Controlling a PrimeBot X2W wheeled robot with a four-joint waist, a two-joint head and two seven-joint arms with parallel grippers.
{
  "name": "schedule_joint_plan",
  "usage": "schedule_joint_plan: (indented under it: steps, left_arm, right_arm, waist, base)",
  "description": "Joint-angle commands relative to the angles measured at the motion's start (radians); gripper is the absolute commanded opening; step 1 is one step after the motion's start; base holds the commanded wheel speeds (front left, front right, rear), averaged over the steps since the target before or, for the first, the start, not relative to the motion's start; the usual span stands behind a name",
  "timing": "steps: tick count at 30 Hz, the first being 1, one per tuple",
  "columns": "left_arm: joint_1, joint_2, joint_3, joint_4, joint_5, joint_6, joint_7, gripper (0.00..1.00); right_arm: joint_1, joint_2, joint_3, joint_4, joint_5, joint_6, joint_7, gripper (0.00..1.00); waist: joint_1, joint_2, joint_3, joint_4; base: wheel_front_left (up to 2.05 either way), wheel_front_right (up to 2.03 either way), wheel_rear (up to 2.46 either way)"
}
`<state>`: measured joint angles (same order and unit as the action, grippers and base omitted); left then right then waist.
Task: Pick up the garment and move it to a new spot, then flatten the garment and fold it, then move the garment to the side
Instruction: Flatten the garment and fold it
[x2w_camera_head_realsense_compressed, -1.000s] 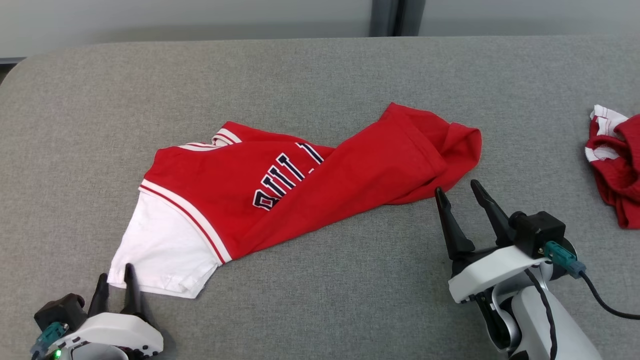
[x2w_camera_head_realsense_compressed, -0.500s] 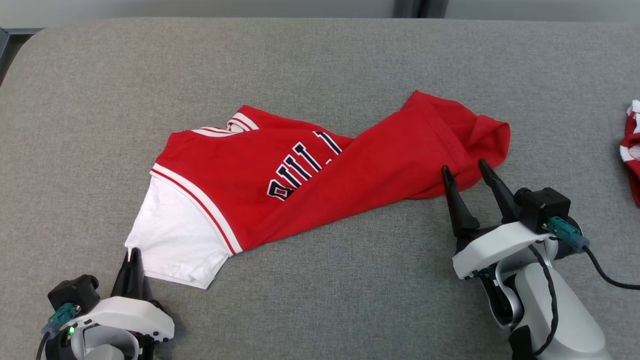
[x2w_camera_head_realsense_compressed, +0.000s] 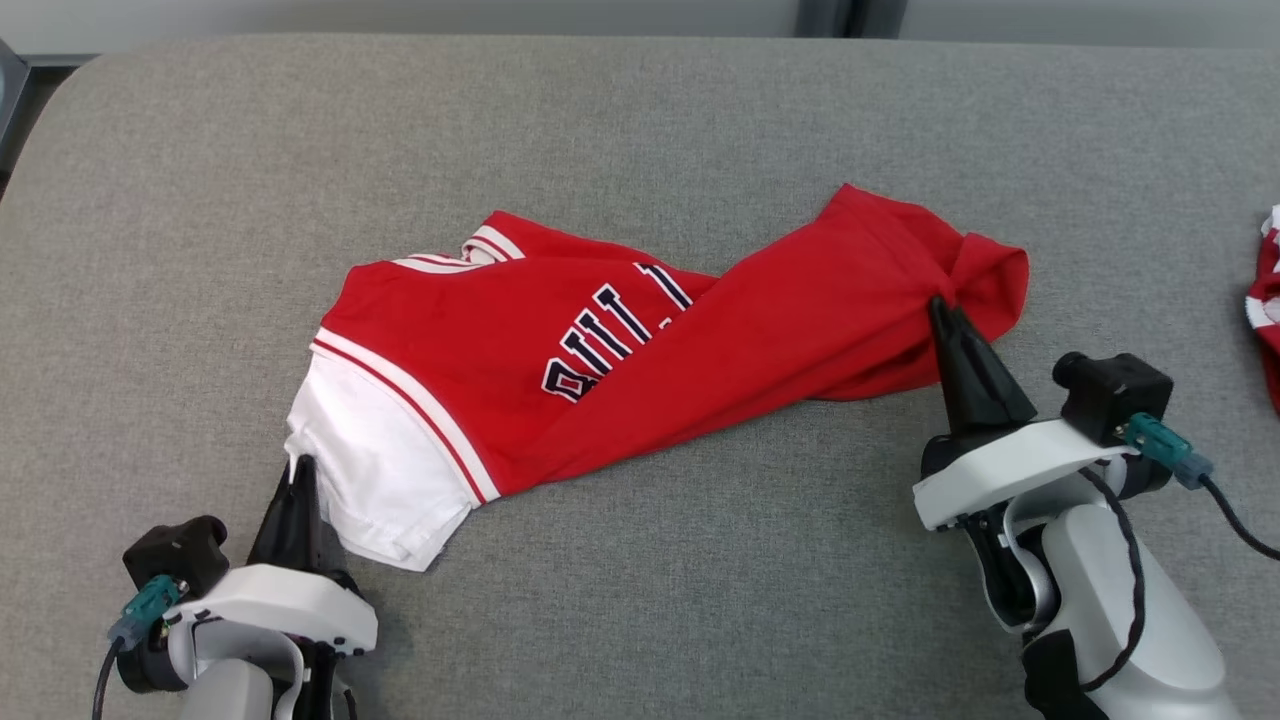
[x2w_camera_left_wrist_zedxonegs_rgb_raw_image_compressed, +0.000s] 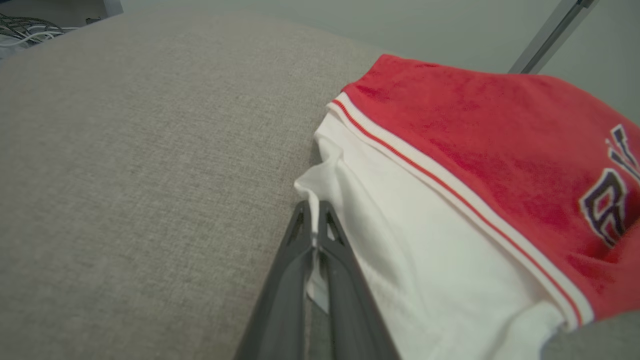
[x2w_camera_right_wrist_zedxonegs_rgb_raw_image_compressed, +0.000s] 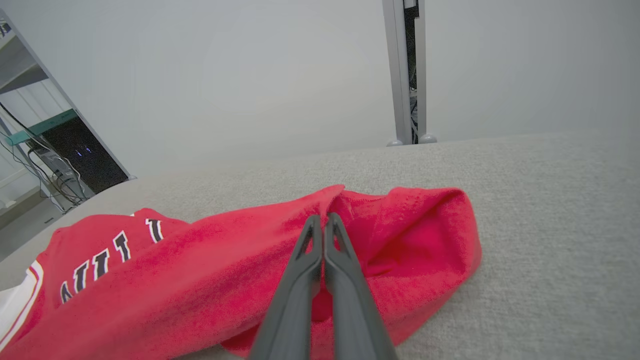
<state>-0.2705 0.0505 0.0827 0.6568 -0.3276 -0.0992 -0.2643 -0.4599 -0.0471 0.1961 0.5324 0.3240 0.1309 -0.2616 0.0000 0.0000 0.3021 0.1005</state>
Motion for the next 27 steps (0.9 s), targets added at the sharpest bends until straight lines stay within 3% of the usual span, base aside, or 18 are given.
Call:
schedule_joint_plan:
  steps: [1,11,19,27]
  left_arm:
    - [0.007,0.004,0.006,-0.033,0.012,-0.005,0.0,0.0]
    - [-0.04,0.023,0.03,-0.325,0.104,-0.025,0.0,0.0]
    - [-0.206,0.175,-0.019,-0.532,0.125,-0.03,0.009,0.0]
    - [-0.391,0.267,-0.057,-0.619,0.081,-0.031,0.114,0.0]
  right_arm:
    - [0.003,-0.008,-0.011,-0.031,0.017,0.0,-0.005,0.0]
    - [-0.035,-0.007,-0.052,-0.217,0.048,0.0,-0.005,0.0]
    - [-0.157,-0.097,-0.046,-0.354,0.109,0.0,0.019,0.0]
    - [-0.27,-0.133,-0.113,-0.452,0.122,0.0,0.17,0.0]
  waist:
    - [0.0,0.0,-0.018,-0.005]
    - [0.0,0.0,-0.164,-0.051]
    - [0.0,0.0,-0.26,-0.091]
    - [0.0,0.0,-0.16,-0.092]
  base:
    - [0.0,0.0,0.0]
    - [0.0,0.0,0.0]
    - [0.0,0.0,0.0]
    - [0.0,0.0,0.0]
